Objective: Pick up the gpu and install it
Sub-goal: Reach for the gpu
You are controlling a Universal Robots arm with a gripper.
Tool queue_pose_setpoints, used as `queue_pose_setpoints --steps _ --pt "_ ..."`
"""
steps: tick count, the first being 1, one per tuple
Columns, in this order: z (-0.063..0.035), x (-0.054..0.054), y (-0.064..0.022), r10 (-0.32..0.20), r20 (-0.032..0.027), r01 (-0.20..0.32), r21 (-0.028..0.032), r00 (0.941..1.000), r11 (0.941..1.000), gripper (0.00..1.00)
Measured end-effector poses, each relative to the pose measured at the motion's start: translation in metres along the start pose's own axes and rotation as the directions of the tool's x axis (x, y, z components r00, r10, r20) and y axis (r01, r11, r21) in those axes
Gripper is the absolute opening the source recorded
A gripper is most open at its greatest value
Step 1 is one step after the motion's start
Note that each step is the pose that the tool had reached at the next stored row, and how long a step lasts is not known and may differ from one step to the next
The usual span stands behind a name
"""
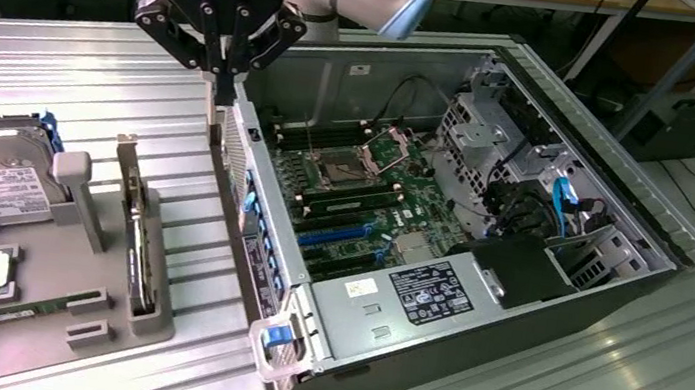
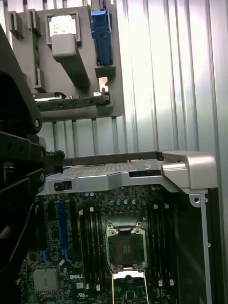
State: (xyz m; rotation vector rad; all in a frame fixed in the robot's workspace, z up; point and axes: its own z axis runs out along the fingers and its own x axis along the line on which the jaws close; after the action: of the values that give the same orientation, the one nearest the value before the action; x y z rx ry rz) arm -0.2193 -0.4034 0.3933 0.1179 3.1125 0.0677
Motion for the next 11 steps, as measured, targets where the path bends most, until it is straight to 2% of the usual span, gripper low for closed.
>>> queue_pose_setpoints --steps 11 --pt "-0.0004 0.0109 -0.0020 0.000 0.0000 0.000 0.0000 1.0000 1.0000 0.11"
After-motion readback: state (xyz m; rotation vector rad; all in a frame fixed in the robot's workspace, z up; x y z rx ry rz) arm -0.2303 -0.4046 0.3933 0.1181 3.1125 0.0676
